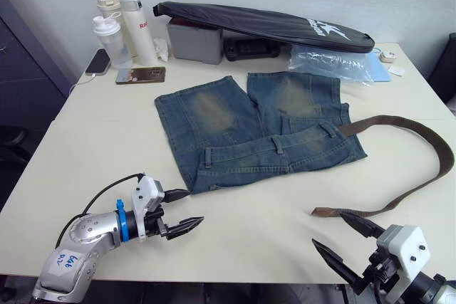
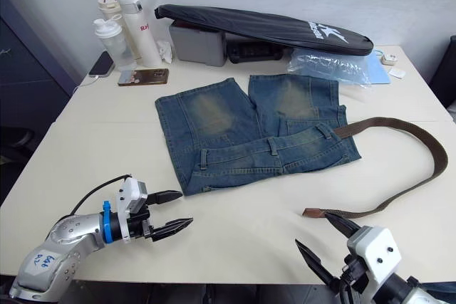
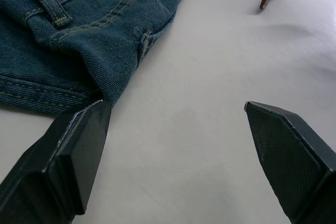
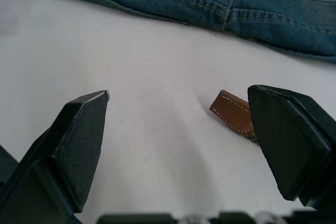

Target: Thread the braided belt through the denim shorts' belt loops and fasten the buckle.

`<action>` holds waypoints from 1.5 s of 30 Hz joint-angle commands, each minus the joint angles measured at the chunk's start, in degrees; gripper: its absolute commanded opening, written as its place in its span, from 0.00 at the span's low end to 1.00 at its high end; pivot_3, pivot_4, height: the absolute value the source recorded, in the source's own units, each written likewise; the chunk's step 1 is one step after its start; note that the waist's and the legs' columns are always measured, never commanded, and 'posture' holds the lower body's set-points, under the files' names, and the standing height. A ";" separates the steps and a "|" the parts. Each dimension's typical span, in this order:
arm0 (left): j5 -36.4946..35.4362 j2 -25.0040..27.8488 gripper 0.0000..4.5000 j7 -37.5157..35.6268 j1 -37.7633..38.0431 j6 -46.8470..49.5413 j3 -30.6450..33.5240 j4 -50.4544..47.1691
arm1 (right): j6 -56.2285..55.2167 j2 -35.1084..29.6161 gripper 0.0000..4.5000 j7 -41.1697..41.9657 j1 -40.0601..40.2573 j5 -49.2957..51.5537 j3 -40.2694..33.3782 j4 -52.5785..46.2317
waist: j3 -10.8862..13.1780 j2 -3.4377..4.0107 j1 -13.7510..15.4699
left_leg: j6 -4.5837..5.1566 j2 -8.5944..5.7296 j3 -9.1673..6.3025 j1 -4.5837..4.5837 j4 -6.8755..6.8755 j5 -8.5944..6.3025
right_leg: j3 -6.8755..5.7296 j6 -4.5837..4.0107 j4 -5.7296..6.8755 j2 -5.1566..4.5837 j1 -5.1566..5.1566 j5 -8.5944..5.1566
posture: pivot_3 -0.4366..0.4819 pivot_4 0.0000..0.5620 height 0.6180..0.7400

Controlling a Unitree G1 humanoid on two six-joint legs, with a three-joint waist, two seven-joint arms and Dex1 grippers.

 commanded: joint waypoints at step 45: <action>-6.64 4.74 0.99 -22.49 -41.63 14.60 -15.23 2.02 | 22.68 -43.69 1.00 14.16 -23.09 5.12 -6.41 18.18 | 0.28 -0.20 0.12 | 0.14 0.12 0.00 -0.03 0.80 0.10 | 1.65 0.55 0.09 1.13 -0.01 0.26 | 0.48 0.27 1.00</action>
